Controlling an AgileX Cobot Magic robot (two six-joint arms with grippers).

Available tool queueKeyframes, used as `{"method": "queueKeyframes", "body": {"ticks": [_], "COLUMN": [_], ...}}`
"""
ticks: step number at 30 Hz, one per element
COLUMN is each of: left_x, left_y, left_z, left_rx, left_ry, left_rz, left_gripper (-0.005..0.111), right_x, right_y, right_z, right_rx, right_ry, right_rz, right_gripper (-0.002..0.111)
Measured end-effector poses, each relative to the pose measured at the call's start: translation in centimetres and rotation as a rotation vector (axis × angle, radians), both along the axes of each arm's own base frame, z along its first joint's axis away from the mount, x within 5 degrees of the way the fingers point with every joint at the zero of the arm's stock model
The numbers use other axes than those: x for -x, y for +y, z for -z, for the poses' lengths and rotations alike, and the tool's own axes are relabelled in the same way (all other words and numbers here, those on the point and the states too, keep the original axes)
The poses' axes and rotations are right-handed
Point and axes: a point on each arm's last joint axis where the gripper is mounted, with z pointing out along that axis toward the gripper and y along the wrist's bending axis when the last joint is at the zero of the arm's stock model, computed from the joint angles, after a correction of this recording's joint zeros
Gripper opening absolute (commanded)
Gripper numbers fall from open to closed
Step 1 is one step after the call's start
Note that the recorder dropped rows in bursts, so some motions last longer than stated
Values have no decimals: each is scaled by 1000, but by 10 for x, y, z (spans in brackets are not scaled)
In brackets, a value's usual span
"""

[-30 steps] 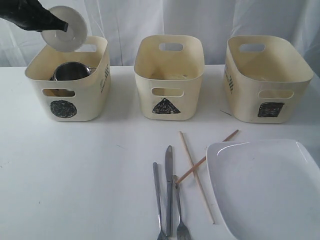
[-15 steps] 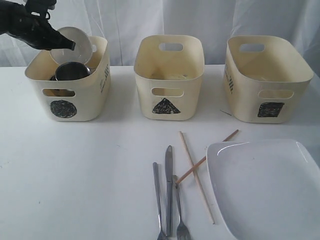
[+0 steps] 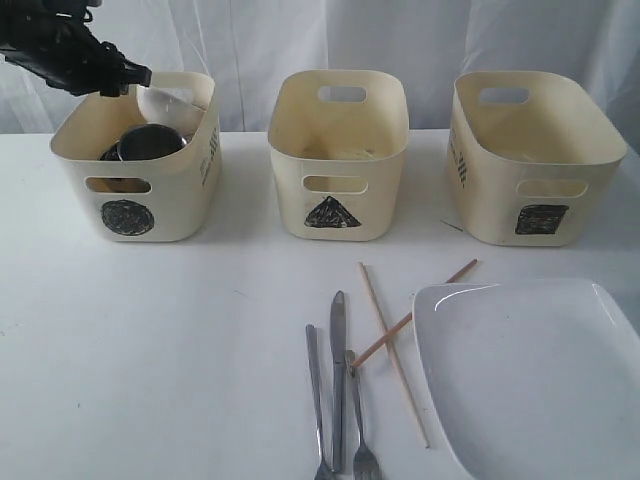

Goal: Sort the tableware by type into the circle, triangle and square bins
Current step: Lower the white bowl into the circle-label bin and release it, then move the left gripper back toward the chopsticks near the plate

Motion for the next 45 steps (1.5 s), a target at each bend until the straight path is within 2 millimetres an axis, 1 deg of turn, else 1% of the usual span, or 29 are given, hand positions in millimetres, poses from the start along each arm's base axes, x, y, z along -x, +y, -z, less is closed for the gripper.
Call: {"method": "queueKeyframes", "body": {"ticks": [3,5,7,12,15,19,23,27,31,35,38,41,43,45], "left_x": [7,13,21,51,69,87,101,115,130,152,170,188,199,209], "left_y": [-3,-5,-11,-25,-23,-15,-9,-6,-5,-11,-29,-58,-78,-97], "left_z": [-6,-15,-30,-76,-100,-110,-112,-106,-93,-77,-68,-63,-58,-47], "left_rx": [11,14,9,5,5,-49,-90,-106,-91,-16,74,135,143,130], "left_ry": [39,45,32,-13,-35,-33,-22,12,69,143,185,218,243,284], "left_rz": [2,10,30,85,91,85,81,82,96,182,319,479,565,645], "left_gripper": [53,53,53,53,52,48,48,48,48,48,48,49,50,50], "right_x": [0,0,0,0,0,0,0,0,0,0,0,0,0,0], "right_y": [0,0,0,0,0,0,0,0,0,0,0,0,0,0], "right_z": [0,0,0,0,0,0,0,0,0,0,0,0,0,0], "right_rx": [0,0,0,0,0,0,0,0,0,0,0,0,0,0], "right_ry": [0,0,0,0,0,0,0,0,0,0,0,0,0,0], "right_rz": [0,0,0,0,0,0,0,0,0,0,0,0,0,0], "right_gripper": [0,0,0,0,0,0,0,0,0,0,0,0,0,0]}}
